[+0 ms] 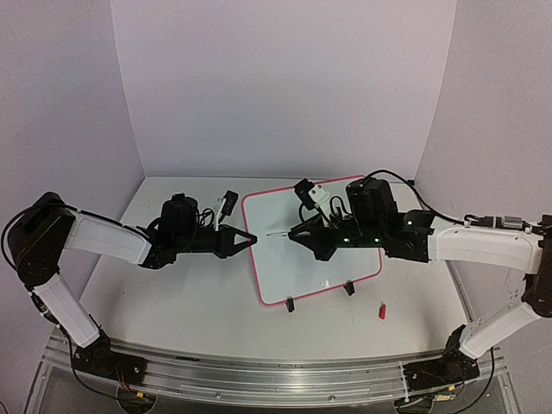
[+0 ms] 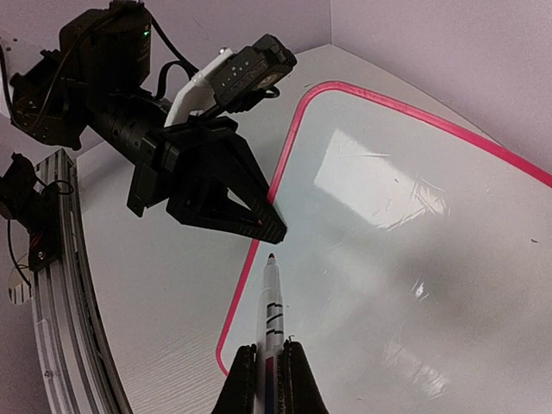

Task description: Write a sentence on the whiteboard

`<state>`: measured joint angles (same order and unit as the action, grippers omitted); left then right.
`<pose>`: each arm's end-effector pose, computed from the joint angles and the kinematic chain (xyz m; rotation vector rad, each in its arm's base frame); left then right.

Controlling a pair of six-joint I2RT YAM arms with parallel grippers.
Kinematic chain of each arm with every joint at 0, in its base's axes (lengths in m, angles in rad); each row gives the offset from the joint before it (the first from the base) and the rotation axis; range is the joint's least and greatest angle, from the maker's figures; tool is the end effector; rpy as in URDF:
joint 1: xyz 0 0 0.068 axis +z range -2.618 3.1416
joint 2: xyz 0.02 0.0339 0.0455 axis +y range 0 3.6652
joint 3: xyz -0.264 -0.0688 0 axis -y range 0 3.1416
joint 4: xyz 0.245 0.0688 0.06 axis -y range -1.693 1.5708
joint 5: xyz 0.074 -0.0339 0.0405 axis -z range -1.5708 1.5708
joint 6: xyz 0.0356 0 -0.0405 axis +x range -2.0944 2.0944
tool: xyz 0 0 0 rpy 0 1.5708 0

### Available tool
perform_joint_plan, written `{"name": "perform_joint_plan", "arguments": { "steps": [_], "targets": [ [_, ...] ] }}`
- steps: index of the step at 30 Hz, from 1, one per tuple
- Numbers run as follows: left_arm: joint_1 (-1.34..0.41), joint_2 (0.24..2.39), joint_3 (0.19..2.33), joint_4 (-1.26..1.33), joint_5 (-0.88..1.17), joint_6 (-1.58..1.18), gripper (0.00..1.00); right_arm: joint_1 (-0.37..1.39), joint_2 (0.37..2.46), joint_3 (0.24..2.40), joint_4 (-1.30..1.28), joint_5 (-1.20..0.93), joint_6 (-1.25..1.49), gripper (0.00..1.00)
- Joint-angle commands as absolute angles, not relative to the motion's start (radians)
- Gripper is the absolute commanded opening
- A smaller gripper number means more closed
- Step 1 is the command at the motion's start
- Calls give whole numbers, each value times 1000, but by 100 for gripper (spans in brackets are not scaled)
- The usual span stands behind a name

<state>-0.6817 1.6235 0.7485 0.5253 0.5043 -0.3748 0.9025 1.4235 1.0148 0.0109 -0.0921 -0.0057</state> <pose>0.2499 -0.2250 0.1915 0.6718 1.9497 -1.1673 0.2024 0.2617 0.2899 -0.9456 1.7956 0.6686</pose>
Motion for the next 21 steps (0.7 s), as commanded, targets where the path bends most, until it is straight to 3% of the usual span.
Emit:
{"name": "perform_joint_plan", "arguments": {
  "steps": [1,21],
  "targets": [
    [-664,1689,773,337,331,-237,0,919,1457,1079,49,-58,-50,0],
    [-661,1691,785,271,288,-182,0,935,1536,1123,69,39,-68,0]
  ]
}}
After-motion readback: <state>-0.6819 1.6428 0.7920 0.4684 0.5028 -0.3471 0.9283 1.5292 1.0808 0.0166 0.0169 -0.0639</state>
